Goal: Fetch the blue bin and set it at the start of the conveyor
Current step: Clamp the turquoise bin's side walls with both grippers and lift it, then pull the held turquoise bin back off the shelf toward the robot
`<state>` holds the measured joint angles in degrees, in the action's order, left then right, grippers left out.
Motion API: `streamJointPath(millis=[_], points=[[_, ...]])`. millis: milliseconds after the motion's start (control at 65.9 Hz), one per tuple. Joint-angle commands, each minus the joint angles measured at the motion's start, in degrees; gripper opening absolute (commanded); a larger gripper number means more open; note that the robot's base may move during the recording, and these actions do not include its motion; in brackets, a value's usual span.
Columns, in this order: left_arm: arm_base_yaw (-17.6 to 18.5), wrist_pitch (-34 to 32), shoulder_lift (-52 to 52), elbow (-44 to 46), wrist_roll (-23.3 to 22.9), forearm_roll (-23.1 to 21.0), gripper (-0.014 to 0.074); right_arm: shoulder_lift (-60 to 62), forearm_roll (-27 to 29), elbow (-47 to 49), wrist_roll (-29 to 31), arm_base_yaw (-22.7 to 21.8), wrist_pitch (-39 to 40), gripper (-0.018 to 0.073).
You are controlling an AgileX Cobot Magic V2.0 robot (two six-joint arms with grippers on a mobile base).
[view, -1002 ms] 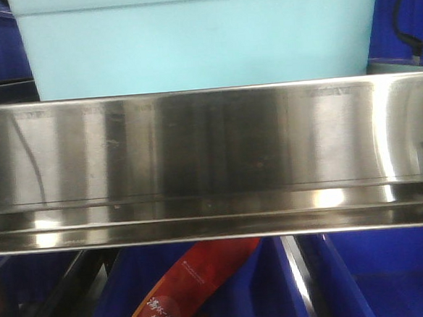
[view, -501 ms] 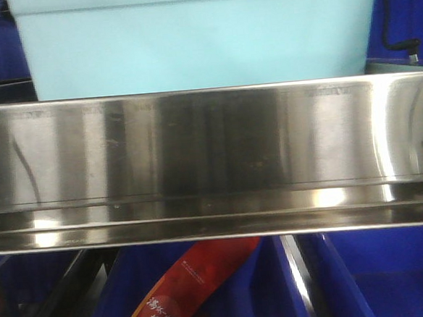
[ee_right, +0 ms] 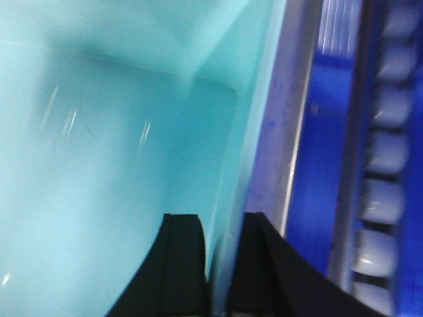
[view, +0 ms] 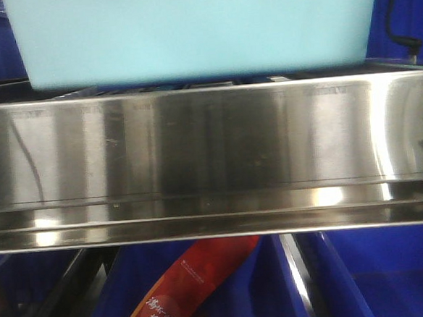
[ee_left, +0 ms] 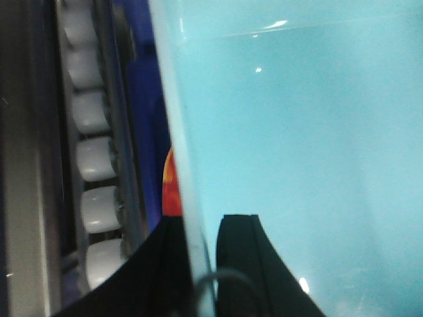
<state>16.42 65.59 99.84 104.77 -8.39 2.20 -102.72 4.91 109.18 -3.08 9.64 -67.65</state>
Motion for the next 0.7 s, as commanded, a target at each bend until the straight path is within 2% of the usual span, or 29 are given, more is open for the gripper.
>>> streamJointPath(millis=[0, 304, 683], points=[[1.04, -0.21, -5.70, 0.43, 0.44, 1.16, -0.0111, 5.84, -1.69, 0.57, 0.95, -0.25, 0.35, -0.0153], [3.13, -0.44, -14.42, 0.43, 0.44, 1.05, -0.0111, 16.12, -0.85, 0.57, 0.95, -0.25, 0.09, -0.0153], [3.22, -0.54, -14.79, 0.43, 0.44, 1.05, -0.0111, 17.96, -0.80, 0.57, 0.95, -0.25, 0.25, -0.0153]])
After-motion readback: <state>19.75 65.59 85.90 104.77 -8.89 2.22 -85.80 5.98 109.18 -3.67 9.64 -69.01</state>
